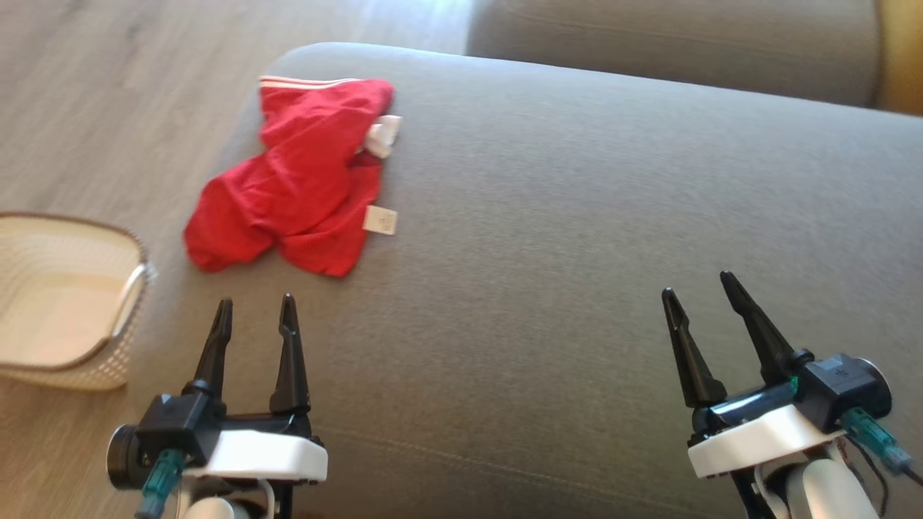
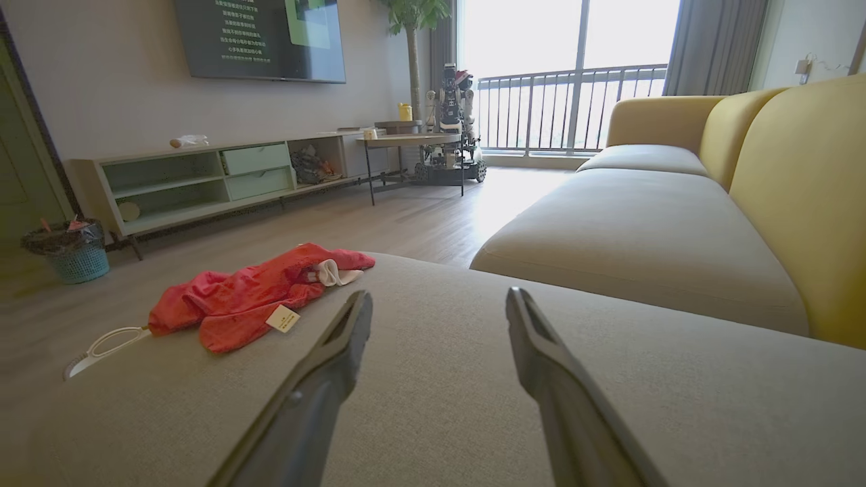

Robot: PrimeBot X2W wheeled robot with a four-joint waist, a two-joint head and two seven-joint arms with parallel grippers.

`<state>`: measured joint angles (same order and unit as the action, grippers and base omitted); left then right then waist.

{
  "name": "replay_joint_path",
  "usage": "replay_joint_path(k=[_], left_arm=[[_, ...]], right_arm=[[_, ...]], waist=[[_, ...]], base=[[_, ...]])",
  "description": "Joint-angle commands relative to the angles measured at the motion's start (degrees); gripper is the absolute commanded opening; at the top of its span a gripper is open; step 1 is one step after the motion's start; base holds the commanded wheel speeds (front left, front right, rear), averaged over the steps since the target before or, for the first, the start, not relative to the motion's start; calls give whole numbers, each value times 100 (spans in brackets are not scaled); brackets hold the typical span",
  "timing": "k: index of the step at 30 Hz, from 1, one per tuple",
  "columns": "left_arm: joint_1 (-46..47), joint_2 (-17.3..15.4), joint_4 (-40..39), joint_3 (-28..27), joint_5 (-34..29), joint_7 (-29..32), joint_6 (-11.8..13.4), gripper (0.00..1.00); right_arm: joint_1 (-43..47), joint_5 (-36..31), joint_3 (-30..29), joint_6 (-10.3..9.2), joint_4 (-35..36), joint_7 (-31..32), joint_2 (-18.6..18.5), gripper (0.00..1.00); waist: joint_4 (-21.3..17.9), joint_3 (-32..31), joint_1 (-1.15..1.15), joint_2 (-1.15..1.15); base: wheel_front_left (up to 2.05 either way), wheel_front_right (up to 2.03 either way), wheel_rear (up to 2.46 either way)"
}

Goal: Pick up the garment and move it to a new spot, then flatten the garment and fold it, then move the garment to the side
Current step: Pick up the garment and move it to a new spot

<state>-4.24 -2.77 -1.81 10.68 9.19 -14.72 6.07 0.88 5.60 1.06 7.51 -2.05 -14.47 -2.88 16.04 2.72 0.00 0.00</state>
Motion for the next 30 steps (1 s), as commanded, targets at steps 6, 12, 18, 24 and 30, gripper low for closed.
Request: replay_joint_path(k=[6, 12, 18, 24, 30], left_arm=[[112, -10, -270, -178, 86, -28, 102, 100], [130, -10, -294, -183, 130, -28, 102, 100], [140, -10, -211, -229, 184, -28, 29, 100], [687, -10, -135, -339, 270, -28, -125, 100], [1466, -10, 117, -611, 256, -28, -441, 100]], right_arm=[[-79, 56, 186, -2, 190, -52, 1, 100], [-124, 67, 184, -2, 175, -52, 1, 100], [-98, 92, 217, -2, 161, -52, 1, 100], [-252, -95, 237, -2, 179, -52, 1, 100], [-378, -267, 240, -2, 177, -52, 1, 100]], waist=[[553, -5, 0, 0], [886, 22, 0, 0], [1090, 156, 0, 0], [1028, 517, 0, 0], [861, 860, 0, 0]], base=[[0, 0, 0], [0, 0, 0], [0, 0, 0], [0, 0, 0], [0, 0, 0]])
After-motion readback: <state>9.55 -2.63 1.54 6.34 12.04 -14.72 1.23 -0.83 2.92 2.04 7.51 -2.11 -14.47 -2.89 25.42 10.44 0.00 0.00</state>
